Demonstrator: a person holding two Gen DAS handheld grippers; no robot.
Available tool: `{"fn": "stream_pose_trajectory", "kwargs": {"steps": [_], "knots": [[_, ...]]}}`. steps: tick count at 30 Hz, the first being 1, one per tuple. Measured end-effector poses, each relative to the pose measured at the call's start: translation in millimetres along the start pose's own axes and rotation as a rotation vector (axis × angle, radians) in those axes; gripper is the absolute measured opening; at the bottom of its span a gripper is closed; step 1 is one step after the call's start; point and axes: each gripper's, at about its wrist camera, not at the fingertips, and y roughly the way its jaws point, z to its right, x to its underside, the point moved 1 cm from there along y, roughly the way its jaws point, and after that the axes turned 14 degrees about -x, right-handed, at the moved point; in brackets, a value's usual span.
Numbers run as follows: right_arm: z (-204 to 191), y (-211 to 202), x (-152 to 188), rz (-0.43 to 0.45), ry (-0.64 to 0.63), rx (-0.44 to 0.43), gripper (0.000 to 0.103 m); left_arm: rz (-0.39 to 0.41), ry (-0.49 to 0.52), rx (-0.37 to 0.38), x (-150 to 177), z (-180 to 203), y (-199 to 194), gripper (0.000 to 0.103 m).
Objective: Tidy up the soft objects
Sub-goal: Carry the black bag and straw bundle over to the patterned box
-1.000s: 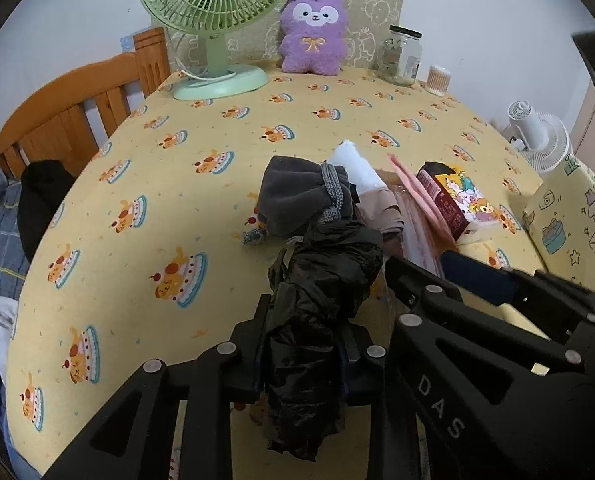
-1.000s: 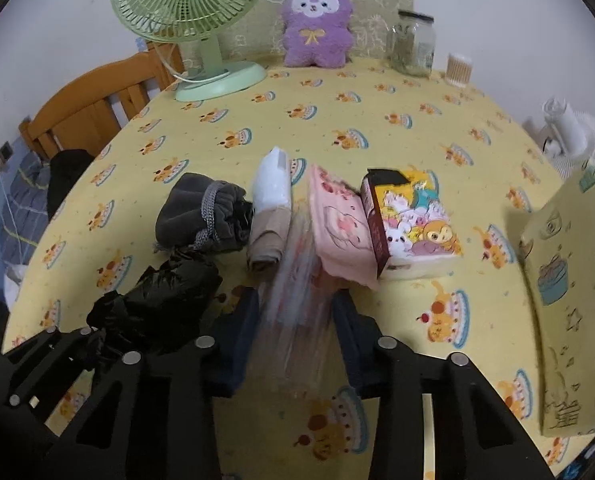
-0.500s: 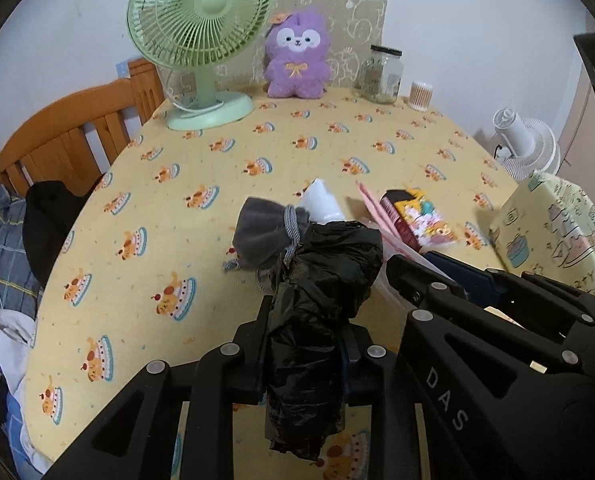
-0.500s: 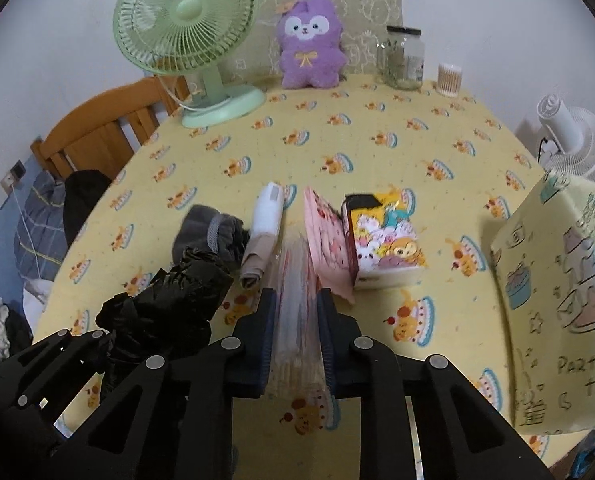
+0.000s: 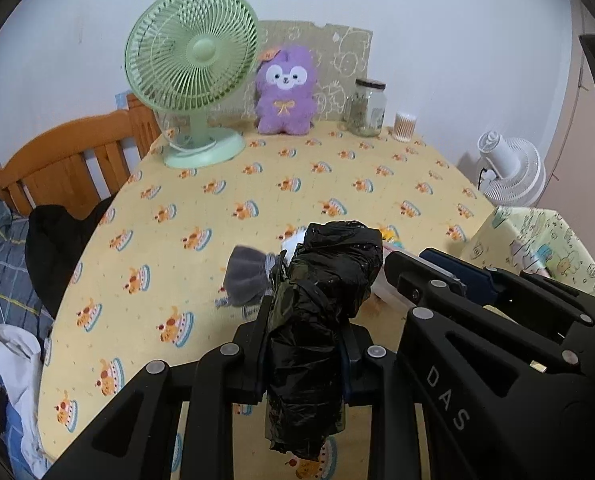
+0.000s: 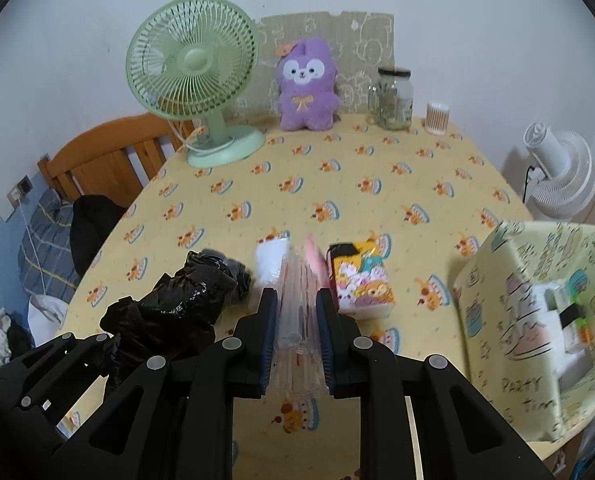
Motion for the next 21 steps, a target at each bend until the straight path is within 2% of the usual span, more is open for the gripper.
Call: {"fn": "stream_pose_trajectory", "kwargs": {"steps": [21], "knots": [[8,-56,-41,0.13,-0.018,0.032,0.023,0.126,0.017,0.018,-44,20,-42,0.029]]}}
